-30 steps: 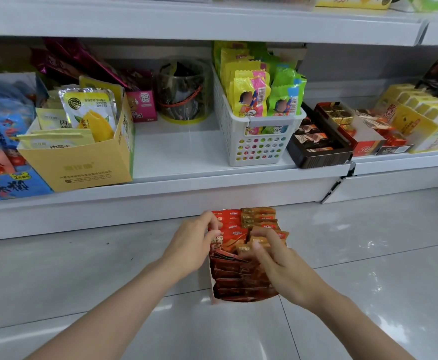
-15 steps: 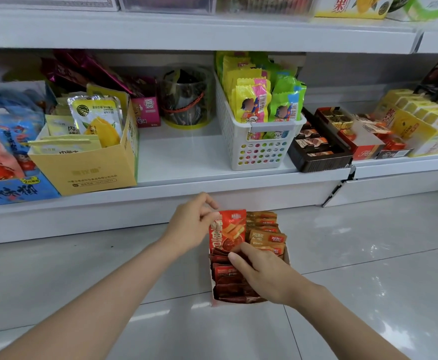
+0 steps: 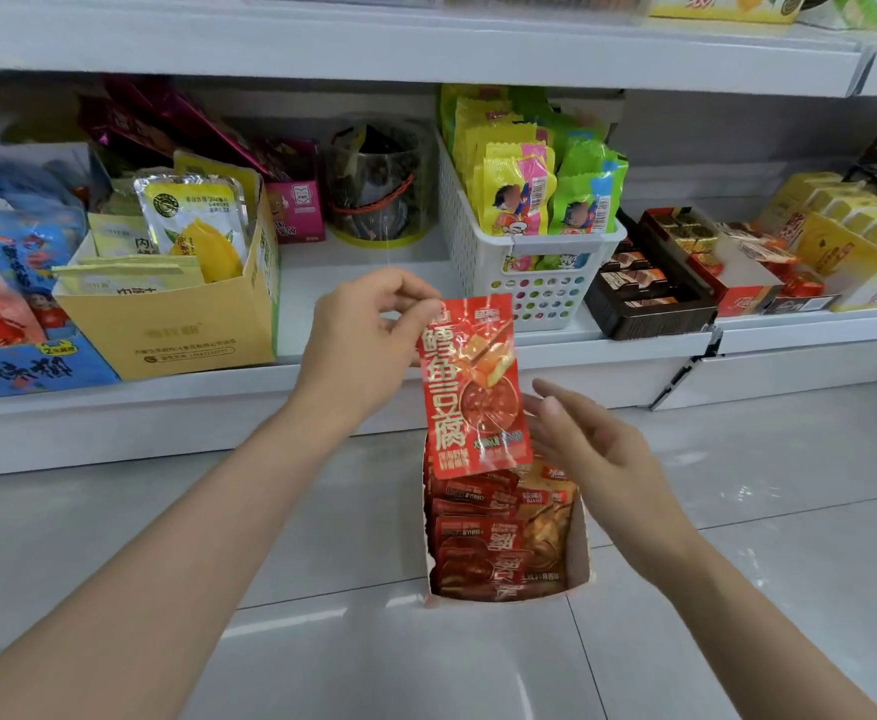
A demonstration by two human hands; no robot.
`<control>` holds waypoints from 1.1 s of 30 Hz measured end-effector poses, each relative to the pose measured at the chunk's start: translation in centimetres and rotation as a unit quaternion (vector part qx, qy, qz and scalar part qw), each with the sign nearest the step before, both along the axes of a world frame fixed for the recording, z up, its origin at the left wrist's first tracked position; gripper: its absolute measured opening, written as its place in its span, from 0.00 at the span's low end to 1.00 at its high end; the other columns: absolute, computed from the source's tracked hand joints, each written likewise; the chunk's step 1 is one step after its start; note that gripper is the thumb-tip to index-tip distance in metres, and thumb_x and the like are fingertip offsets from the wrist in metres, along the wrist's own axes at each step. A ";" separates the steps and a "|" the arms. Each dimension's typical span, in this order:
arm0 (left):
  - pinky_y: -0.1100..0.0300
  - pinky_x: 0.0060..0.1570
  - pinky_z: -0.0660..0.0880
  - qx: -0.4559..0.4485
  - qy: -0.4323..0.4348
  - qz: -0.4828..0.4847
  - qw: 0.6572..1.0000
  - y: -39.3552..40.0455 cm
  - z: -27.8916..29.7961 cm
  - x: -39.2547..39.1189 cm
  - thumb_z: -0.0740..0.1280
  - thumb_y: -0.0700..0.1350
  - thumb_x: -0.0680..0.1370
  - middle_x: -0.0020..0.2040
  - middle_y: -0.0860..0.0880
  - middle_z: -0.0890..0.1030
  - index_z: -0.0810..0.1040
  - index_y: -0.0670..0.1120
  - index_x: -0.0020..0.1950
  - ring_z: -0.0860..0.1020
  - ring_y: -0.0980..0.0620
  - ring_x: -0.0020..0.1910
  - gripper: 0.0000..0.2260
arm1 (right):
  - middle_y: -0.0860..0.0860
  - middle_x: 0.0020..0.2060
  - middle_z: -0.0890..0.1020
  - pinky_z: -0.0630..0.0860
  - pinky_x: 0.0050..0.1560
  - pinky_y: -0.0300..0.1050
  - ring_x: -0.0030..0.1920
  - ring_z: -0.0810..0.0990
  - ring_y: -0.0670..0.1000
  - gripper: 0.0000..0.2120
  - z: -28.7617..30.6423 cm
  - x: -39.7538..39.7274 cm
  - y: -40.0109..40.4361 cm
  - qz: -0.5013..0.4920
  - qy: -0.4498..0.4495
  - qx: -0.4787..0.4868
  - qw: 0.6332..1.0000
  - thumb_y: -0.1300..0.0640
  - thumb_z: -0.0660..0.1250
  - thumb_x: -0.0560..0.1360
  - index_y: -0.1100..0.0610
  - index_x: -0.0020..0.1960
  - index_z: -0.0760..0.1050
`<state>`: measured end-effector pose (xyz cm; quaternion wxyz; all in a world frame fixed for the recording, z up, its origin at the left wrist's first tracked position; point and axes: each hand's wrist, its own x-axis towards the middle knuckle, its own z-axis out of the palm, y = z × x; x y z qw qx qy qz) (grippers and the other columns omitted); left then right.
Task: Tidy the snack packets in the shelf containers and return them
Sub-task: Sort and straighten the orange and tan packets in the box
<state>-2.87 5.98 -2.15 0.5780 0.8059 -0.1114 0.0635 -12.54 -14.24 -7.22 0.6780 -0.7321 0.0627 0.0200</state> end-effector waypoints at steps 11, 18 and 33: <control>0.65 0.38 0.80 -0.175 0.158 -0.066 0.970 -0.4 -1.0 -3.1 0.72 0.42 0.77 0.42 0.49 0.87 0.80 0.46 0.50 0.86 0.53 0.43 0.03 | 0.56 0.50 0.87 0.84 0.48 0.46 0.51 0.86 0.57 0.10 2.0 -1.8 1.8 0.036 0.038 0.122 0.991 0.53 0.66 0.79 0.52 0.57 0.82; 0.66 0.56 0.77 -0.066 0.127 -0.060 0.988 -0.8 -1.2 -4.6 0.71 0.53 0.76 0.55 0.58 0.83 0.75 0.52 0.64 0.80 0.65 0.54 0.18 | 0.46 0.44 0.88 0.82 0.43 0.39 0.46 0.87 0.47 0.11 2.2 -1.8 2.6 -0.079 -0.040 0.010 0.996 0.58 0.65 0.80 0.45 0.52 0.83; 0.53 0.54 0.79 -0.272 0.329 -0.101 0.899 -0.5 -2.8 -7.9 0.60 0.49 0.83 0.55 0.49 0.85 0.78 0.50 0.64 0.84 0.50 0.55 0.12 | 0.46 0.47 0.87 0.83 0.43 0.42 0.48 0.86 0.48 0.17 3.7 -2.0 2.8 -0.062 0.002 0.036 0.997 0.46 0.73 0.69 0.49 0.56 0.83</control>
